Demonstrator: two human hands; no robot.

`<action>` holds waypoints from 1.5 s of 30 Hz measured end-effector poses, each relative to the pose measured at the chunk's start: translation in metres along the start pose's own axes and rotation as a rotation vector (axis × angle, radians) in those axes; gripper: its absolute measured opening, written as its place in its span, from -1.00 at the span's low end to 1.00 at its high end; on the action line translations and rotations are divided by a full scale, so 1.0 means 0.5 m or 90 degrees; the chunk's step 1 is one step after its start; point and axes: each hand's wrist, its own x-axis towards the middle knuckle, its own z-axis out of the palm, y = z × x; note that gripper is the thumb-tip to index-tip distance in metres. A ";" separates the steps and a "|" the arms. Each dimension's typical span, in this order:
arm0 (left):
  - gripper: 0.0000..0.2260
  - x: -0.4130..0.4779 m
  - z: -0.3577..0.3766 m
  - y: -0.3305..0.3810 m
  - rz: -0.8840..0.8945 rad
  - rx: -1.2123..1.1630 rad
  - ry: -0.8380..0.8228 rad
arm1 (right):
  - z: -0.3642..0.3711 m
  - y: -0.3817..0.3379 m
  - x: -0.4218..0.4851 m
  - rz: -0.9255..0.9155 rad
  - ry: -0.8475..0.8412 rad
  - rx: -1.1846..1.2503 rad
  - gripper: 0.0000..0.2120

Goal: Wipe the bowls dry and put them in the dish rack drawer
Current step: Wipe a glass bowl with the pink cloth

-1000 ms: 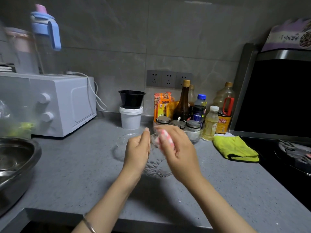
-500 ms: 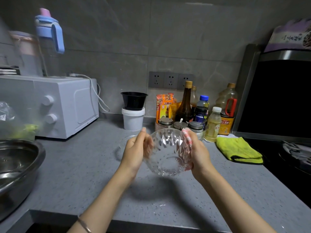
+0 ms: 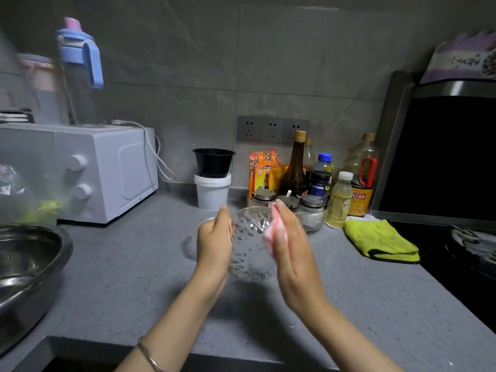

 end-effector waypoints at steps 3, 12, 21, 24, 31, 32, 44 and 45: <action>-0.67 0.006 0.003 -0.003 -0.022 0.019 -0.023 | 0.016 -0.013 -0.018 -0.118 -0.028 -0.185 -0.47; -0.58 -0.032 0.023 -0.007 -0.008 0.010 -0.015 | -0.004 -0.013 0.046 0.005 0.076 0.002 -0.66; -0.60 -0.022 0.006 -0.022 -0.044 -0.101 -0.026 | -0.010 0.012 0.043 0.496 0.128 0.454 -0.64; -0.62 -0.014 -0.006 -0.006 -0.019 0.001 -0.109 | -0.030 0.016 0.052 0.462 0.106 0.443 -0.68; -0.47 -0.019 0.006 0.022 0.107 0.194 -0.197 | -0.041 0.001 0.061 0.273 0.012 0.304 -0.50; -0.46 -0.019 0.007 0.017 0.102 0.181 -0.181 | -0.040 0.001 0.056 0.244 0.021 0.292 -0.49; -0.64 -0.029 0.017 0.016 -0.012 0.064 -0.078 | -0.004 -0.016 -0.012 -0.210 0.010 -0.238 -0.48; -0.64 -0.035 0.020 0.016 -0.004 0.063 -0.091 | -0.009 -0.021 -0.001 -0.232 0.014 -0.257 -0.50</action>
